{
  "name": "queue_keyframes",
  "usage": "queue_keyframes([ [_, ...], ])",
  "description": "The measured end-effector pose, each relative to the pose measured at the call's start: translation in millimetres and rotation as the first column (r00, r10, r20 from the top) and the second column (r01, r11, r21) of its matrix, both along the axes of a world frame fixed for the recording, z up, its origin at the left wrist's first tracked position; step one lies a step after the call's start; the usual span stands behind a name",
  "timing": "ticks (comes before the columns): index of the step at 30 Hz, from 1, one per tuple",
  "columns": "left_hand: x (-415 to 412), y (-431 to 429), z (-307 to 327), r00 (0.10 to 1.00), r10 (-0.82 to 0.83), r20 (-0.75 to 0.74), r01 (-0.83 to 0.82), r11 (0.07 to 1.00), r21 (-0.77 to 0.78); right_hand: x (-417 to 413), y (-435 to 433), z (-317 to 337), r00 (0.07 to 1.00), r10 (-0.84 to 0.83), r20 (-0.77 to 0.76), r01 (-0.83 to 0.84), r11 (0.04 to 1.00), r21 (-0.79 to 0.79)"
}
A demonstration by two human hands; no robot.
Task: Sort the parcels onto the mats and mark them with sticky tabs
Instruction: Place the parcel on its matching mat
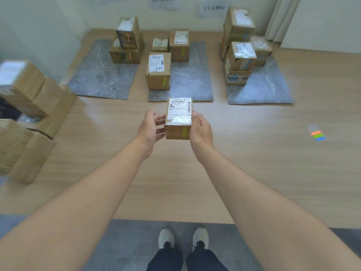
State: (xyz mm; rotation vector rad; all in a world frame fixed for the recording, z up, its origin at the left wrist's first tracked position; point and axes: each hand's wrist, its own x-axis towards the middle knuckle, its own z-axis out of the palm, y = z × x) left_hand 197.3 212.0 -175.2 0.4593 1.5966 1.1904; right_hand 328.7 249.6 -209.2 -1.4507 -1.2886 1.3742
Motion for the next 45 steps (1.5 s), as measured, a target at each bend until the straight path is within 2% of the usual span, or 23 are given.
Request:
queue_keyframes([
  [8,20.8,9.2,122.5,0.985,-0.005,-0.174,0.033,0.987,0.159,20.4,10.3,119.9,0.997,0.026,-0.075,-0.017,0.992,0.122],
  [13,31.4,13.6,179.4,0.987,0.004,-0.162,0.038,0.966,0.255,37.4,21.2,181.2,0.997,0.039,-0.073,-0.022,0.977,0.212],
  [17,38.7,21.4,201.2,0.985,0.044,-0.164,0.007,0.955,0.298,48.4,30.8,208.1,0.996,0.077,-0.047,-0.061,0.959,0.276],
  [21,40.5,29.2,194.9,0.984,0.071,-0.162,-0.016,0.948,0.317,47.6,41.1,202.7,0.993,0.110,-0.044,-0.093,0.954,0.284],
  [31,4.5,56.1,157.8,0.985,0.073,-0.158,-0.032,0.968,0.249,12.9,70.6,170.5,0.989,0.146,-0.017,-0.140,0.968,0.207],
  [37,-45.8,97.8,135.2,0.991,0.049,-0.124,-0.021,0.975,0.222,-46.7,114.4,140.1,0.991,0.136,-0.002,-0.134,0.982,0.130],
  [45,-144.0,188.3,110.6,0.997,0.011,-0.073,0.003,0.981,0.194,-151.7,197.2,117.4,1.000,0.014,-0.008,-0.014,1.000,0.009],
])
